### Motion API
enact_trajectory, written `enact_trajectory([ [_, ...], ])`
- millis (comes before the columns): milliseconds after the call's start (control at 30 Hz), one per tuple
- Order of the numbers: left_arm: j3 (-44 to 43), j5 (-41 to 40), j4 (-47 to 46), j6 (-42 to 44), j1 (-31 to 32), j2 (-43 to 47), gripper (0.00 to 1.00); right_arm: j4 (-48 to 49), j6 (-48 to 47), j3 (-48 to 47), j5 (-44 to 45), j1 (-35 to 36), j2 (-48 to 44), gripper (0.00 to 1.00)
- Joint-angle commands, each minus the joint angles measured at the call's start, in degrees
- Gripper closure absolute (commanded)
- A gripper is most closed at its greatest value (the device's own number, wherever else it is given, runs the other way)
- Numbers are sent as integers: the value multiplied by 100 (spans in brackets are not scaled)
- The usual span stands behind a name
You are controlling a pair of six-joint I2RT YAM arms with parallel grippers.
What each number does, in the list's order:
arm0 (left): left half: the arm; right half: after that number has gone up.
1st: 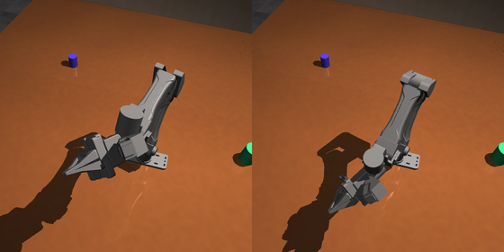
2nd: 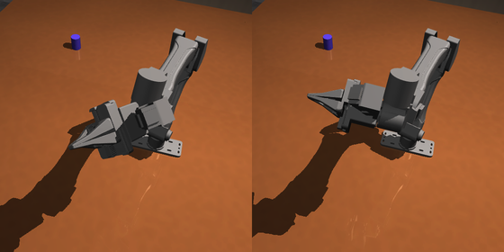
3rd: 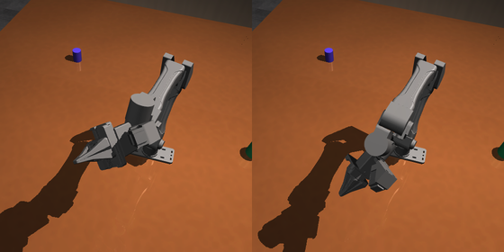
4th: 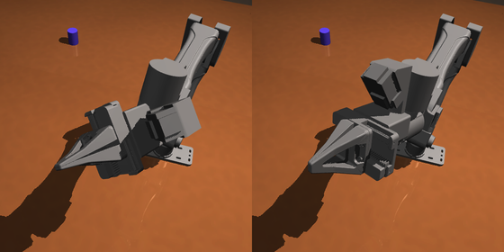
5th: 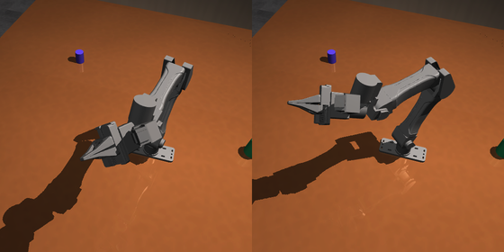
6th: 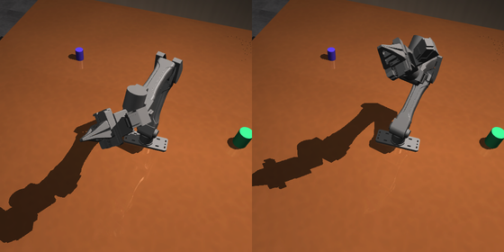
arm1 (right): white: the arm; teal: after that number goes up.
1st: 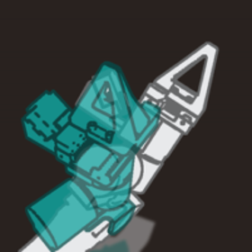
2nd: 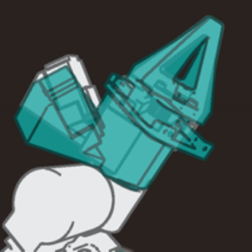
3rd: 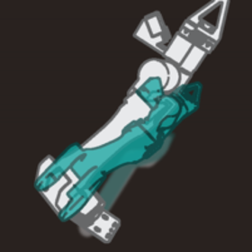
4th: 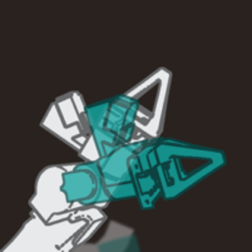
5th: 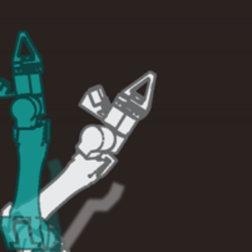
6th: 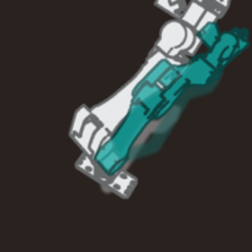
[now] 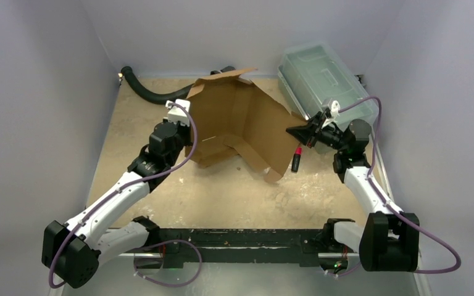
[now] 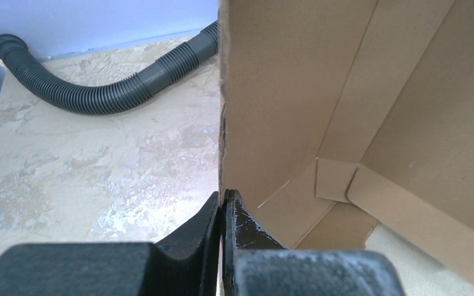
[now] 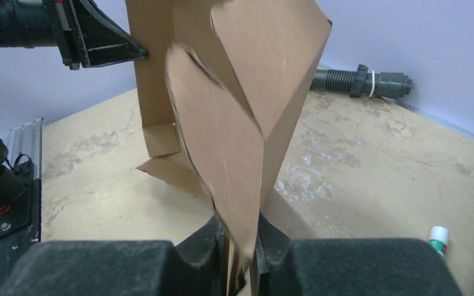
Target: Fold the paper box
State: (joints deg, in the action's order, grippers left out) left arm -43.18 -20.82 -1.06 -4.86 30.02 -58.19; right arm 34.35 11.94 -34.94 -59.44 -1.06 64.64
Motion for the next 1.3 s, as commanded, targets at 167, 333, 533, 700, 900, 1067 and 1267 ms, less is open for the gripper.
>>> enact_trajectory([
  [167, 61, 234, -136, 0, 40, 251, 100, 776, 297, -1, 108, 30, 340, 79],
  [333, 99, 286, -116, -104, 44, 259, 100, 1279, 529, 201, 180, 62, 473, 79],
  [533, 116, 287, -19, -307, 43, 239, 100, 1621, 704, 362, 332, 335, 694, 69],
  [700, 188, 207, 51, -487, 33, 256, 100, 1712, 687, 435, 473, 407, 801, 60],
  [900, 270, 210, 27, -653, 40, 274, 100, 1837, 729, 462, 658, 506, 984, 70],
  [1067, 270, 203, 53, -700, 33, 304, 100, 1952, 819, 396, 658, 563, 1013, 100],
  [1267, 168, 189, 18, -675, 38, 280, 100, 1639, 870, 194, 339, 572, 223, 100],
])
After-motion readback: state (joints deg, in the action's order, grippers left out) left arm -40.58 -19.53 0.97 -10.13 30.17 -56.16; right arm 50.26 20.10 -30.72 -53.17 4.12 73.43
